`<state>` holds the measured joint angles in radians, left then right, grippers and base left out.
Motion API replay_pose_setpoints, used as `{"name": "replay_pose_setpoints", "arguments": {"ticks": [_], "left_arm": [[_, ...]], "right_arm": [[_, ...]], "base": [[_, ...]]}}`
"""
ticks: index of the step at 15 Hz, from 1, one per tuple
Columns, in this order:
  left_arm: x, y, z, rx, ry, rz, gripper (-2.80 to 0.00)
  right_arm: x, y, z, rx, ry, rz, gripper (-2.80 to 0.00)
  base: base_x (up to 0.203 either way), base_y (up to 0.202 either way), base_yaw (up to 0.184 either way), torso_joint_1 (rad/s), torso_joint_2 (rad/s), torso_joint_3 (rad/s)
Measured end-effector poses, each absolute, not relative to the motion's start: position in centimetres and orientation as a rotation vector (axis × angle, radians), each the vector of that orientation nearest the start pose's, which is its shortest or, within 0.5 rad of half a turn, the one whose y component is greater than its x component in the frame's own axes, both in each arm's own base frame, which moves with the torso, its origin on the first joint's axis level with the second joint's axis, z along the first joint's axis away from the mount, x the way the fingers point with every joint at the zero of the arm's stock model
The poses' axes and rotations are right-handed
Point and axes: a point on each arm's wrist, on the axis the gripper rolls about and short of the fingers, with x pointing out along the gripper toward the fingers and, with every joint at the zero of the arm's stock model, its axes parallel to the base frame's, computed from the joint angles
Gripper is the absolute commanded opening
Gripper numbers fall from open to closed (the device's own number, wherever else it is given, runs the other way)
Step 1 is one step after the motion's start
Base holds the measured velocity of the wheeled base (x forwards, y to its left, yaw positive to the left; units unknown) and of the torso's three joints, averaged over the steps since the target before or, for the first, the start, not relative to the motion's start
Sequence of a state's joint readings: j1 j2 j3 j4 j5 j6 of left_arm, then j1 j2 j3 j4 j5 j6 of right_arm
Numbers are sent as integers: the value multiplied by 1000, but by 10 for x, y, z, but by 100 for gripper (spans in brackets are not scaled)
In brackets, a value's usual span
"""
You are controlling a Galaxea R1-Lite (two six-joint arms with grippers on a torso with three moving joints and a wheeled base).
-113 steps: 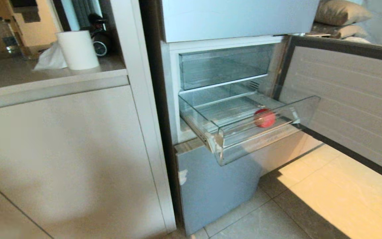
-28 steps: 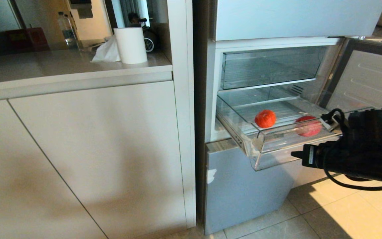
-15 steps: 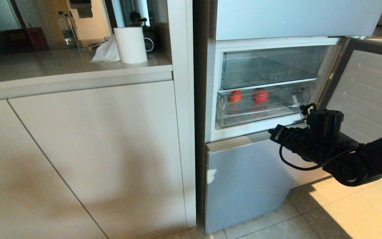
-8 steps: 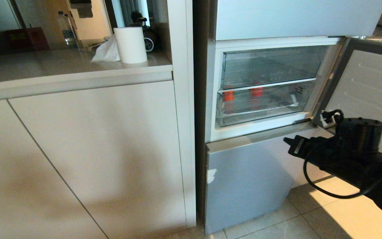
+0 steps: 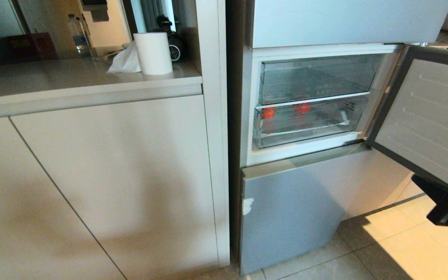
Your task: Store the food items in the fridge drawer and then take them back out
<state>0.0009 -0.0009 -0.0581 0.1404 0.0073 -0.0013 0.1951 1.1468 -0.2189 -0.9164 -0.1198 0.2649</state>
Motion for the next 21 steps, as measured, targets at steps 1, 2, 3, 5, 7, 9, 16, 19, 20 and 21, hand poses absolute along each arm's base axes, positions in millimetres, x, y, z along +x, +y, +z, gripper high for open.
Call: {"name": "replay_pose_setpoints", "arguments": {"ticks": [1, 2, 3, 5, 7, 9, 16, 19, 20, 21], "left_arm": [[-28, 0, 77, -1, 81, 8, -280], [-28, 0, 77, -1, 81, 8, -280], [-28, 0, 77, -1, 81, 8, -280], [-28, 0, 77, -1, 81, 8, -280], [-28, 0, 77, -1, 81, 8, -280], [-28, 0, 77, -1, 81, 8, -280], [-28, 0, 77, -1, 82, 8, -280], [-28, 0, 77, -1, 81, 8, -280], [-28, 0, 77, -1, 81, 8, -280], [-28, 0, 77, -1, 81, 8, -280]], "right_arm": [[128, 22, 170, 260, 22, 41, -280], [116, 19, 164, 259, 14, 26, -280], [106, 17, 160, 257, 4, 18, -280], [87, 13, 154, 234, -22, 14, -280], [68, 9, 148, 186, -31, 22, -280], [49, 5, 138, 99, -4, 47, -280], [-7, 1, 86, -110, 121, 17, -280], [-19, 1, 78, -81, 54, 1, -280], [-20, 0, 77, -77, 37, -4, -280], [-21, 0, 76, -75, 25, -8, -280]], "base": [[0, 0, 0, 0, 0, 0], [0, 0, 0, 0, 0, 0], [0, 0, 0, 0, 0, 0], [0, 0, 0, 0, 0, 0], [0, 0, 0, 0, 0, 0], [0, 0, 0, 0, 0, 0], [0, 0, 0, 0, 0, 0], [0, 0, 0, 0, 0, 0], [0, 0, 0, 0, 0, 0], [0, 0, 0, 0, 0, 0]]}}
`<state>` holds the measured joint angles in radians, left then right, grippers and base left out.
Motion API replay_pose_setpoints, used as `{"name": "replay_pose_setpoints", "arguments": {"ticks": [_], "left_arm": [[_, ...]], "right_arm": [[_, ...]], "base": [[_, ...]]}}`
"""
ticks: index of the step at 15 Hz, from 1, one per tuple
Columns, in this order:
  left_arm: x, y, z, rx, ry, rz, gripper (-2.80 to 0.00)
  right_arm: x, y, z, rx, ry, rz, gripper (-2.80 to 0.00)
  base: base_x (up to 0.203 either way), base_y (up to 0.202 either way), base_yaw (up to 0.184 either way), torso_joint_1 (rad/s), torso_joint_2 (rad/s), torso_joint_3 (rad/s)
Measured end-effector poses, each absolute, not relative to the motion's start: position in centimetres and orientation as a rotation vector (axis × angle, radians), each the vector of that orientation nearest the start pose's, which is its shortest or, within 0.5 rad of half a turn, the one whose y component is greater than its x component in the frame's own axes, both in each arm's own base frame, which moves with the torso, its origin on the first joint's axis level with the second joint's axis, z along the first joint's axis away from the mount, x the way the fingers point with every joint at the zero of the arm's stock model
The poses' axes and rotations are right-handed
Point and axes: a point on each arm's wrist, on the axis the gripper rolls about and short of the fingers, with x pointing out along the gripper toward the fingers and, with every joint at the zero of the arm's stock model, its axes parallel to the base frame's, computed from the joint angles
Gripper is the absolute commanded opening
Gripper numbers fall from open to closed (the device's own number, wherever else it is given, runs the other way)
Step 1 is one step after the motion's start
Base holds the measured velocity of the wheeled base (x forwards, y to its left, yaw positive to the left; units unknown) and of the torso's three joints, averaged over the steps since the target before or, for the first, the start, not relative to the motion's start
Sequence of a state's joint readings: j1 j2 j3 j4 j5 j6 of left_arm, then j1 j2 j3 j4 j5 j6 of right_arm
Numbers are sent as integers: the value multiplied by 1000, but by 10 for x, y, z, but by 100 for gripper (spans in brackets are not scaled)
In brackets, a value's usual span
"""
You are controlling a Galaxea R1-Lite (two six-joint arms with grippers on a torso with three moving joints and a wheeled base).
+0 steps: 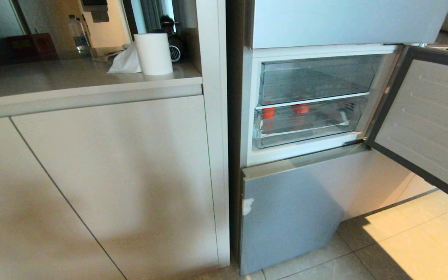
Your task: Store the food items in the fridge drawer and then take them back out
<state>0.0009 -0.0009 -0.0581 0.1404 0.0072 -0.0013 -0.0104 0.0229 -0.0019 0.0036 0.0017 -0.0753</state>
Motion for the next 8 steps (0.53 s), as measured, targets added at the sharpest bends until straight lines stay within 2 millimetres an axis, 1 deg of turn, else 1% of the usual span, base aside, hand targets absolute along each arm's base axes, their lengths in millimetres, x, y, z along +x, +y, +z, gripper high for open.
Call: {"name": "replay_pose_setpoints", "arguments": {"ticks": [3, 4, 8], "left_arm": [[-28, 0, 77, -1, 81, 7, -280], [-28, 0, 77, -1, 81, 10, -280], [-28, 0, 77, -1, 82, 7, -280]], "right_arm": [[-23, 0, 75, -74, 9, -10, -280], [-23, 0, 75, -75, 8, -9, -280], [-23, 0, 74, -74, 8, -9, -280]], "base": [[0, 0, 0, 0, 0, 0], [2, 2, -85, 2, -2, 2], [1, 8, -172, 2, 3, 0]]}}
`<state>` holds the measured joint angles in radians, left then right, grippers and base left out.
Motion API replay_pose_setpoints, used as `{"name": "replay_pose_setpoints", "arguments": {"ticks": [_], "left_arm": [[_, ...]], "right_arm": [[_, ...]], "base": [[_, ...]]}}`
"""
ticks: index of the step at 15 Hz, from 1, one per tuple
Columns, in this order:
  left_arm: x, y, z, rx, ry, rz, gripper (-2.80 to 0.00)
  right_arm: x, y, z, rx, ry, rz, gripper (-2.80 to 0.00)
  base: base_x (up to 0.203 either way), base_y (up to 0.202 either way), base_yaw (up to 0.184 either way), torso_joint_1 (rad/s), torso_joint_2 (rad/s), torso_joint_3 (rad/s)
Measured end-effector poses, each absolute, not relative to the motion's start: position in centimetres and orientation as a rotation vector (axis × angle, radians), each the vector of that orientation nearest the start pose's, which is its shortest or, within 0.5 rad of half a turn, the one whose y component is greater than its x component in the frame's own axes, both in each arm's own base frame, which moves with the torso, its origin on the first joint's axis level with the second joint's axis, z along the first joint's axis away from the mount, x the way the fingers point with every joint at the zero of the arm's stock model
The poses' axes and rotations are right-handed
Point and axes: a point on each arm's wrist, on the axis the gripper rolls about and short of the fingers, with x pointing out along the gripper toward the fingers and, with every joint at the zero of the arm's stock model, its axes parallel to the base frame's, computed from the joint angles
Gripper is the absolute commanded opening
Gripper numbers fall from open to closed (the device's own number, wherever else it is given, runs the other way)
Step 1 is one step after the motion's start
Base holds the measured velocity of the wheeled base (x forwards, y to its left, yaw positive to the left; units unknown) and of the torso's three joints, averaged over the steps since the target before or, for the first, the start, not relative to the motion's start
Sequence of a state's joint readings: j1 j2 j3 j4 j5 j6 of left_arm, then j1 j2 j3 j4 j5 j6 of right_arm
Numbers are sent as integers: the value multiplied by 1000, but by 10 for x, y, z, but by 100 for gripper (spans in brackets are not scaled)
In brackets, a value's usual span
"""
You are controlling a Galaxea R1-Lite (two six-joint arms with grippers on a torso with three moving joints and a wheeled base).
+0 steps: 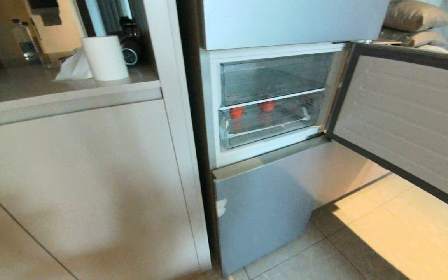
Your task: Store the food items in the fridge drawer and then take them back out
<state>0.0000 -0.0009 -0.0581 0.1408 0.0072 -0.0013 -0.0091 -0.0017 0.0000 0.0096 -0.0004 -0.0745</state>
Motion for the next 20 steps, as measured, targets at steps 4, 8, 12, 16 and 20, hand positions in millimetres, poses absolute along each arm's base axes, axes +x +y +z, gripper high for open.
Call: {"name": "replay_pose_setpoints", "arguments": {"ticks": [4, 8, 12, 16, 20], "left_arm": [[-28, 0, 77, -1, 82, 9, -280], [-28, 0, 77, -1, 81, 8, -280], [-28, 0, 77, -1, 81, 8, -280], [-28, 0, 77, -1, 81, 8, -280], [-28, 0, 77, -1, 81, 8, -280]], "right_arm": [[-23, 0, 74, -70, 8, -10, -280], [-19, 0, 76, -59, 53, -1, -280], [1, 0, 108, 87, 17, -48, -280], [33, -11, 184, 365, -223, -278, -280], [66, -43, 226, 500, -319, -446, -280]], "base": [[1, 8, -172, 3, 3, 2], [1, 2, -56, 1, 1, 2], [0, 0, 0, 0, 0, 0], [0, 0, 0, 0, 0, 0], [0, 0, 0, 0, 0, 0]]}}
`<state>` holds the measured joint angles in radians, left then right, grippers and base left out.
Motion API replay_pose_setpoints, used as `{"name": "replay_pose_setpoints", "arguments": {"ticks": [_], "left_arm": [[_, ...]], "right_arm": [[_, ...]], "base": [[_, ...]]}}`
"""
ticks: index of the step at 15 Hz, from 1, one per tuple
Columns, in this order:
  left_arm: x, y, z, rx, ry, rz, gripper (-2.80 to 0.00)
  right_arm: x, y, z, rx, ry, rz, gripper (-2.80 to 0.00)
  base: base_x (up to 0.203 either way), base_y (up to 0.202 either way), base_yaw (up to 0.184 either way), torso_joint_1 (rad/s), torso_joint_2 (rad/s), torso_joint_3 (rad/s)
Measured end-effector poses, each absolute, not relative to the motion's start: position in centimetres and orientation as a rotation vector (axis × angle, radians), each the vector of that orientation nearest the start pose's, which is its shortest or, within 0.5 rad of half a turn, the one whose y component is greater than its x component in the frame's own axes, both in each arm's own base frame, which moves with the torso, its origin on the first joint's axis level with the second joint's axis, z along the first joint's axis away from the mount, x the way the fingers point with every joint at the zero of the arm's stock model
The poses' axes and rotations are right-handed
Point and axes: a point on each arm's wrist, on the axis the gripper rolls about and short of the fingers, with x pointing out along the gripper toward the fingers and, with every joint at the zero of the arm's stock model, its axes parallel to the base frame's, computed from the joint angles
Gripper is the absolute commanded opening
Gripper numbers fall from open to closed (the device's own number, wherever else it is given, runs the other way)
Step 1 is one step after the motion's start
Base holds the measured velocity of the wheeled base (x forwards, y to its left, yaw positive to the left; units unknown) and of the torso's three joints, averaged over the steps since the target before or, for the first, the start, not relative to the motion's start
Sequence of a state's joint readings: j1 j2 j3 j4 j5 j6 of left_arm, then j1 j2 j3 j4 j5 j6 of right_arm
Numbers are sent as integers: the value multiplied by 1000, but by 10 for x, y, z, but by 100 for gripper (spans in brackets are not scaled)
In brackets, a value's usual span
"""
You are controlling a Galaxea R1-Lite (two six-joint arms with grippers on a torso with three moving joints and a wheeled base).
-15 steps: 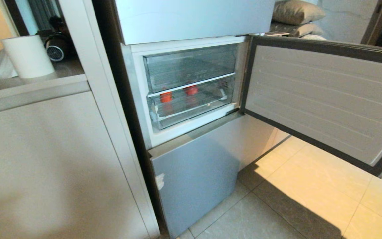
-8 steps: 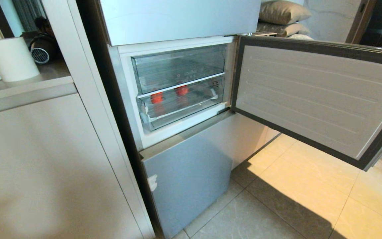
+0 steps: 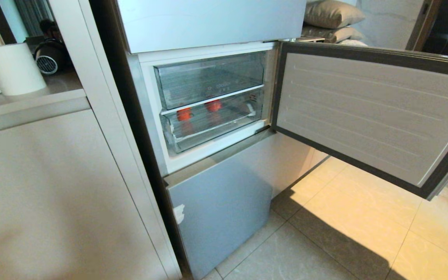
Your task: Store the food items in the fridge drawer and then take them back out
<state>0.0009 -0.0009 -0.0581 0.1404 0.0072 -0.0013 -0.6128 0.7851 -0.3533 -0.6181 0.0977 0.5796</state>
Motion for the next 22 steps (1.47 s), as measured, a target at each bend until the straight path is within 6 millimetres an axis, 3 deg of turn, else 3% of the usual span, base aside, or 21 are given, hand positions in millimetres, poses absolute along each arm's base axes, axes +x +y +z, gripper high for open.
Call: {"name": "replay_pose_setpoints", "arguments": {"ticks": [7, 10, 15, 22], "left_arm": [[-28, 0, 77, -1, 81, 8, -280], [-28, 0, 77, -1, 81, 7, -280], [-28, 0, 77, -1, 81, 8, -280], [-28, 0, 77, -1, 81, 8, -280]], "right_arm": [[122, -130, 263, 686, -506, -493, -280], [151, -179, 269, 770, -528, -524, -280], [193, -250, 250, 870, -468, -501, -280], [232, -295, 234, 1098, -317, -202, -280]], "base": [[0, 0, 0, 0, 0, 0], [0, 0, 0, 0, 0, 0], [0, 0, 0, 0, 0, 0], [0, 0, 0, 0, 0, 0]]}}
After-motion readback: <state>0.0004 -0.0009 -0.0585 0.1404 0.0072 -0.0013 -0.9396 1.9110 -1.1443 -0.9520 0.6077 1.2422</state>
